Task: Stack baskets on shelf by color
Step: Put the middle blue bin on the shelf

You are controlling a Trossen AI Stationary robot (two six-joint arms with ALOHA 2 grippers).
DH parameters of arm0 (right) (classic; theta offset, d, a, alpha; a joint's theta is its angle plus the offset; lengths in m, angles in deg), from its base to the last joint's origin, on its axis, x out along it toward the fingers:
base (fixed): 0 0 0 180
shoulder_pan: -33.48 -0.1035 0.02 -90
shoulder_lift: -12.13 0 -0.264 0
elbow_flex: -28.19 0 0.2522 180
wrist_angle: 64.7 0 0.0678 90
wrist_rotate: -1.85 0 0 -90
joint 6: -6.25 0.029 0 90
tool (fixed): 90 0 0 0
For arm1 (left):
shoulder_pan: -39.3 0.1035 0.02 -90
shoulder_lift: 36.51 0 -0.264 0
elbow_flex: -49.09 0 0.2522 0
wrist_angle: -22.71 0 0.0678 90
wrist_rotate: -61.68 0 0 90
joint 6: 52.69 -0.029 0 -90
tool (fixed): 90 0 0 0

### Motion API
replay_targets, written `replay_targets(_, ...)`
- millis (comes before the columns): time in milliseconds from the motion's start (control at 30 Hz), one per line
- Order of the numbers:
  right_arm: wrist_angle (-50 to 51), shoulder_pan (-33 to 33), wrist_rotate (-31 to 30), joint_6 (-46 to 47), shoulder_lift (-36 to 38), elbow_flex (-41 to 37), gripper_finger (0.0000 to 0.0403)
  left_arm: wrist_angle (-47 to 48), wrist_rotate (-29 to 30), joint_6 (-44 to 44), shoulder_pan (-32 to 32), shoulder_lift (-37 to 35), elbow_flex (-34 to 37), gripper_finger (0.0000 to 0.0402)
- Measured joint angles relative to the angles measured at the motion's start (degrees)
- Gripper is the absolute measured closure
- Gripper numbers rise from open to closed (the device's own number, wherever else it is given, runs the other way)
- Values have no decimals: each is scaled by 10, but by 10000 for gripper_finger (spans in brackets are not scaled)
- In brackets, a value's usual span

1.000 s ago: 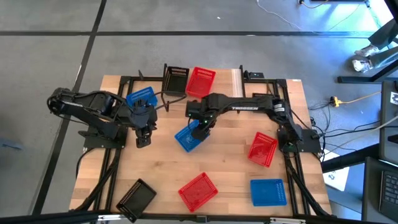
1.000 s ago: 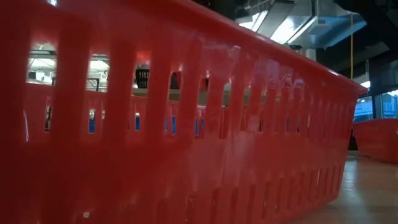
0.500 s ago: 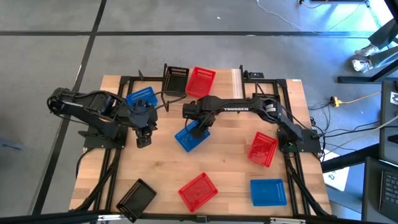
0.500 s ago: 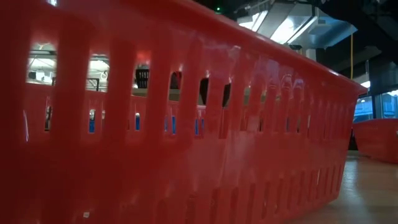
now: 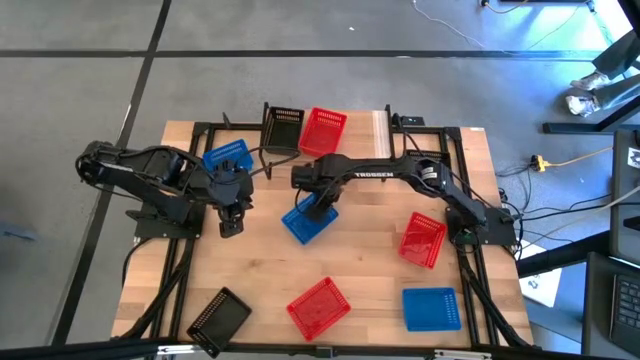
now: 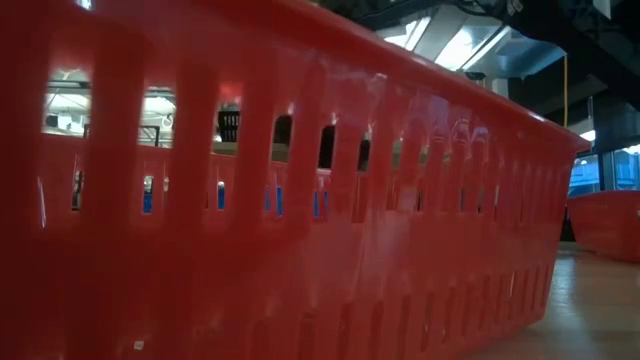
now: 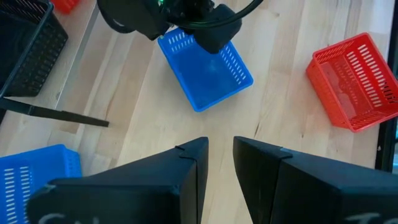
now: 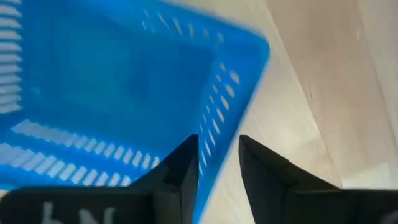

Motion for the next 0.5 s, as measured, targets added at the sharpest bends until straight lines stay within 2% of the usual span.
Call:
replay_targets(233,-12,8,45,-28,0,0,389,0,0,0,0,0,0,335)
replay_targets(333,-12,8,44,-45,2,0,391,0,0,3,0,0,0,335)
replay_targets(500,25,7,80,-60,14,0,396,0,0,3,0,0,0,335)
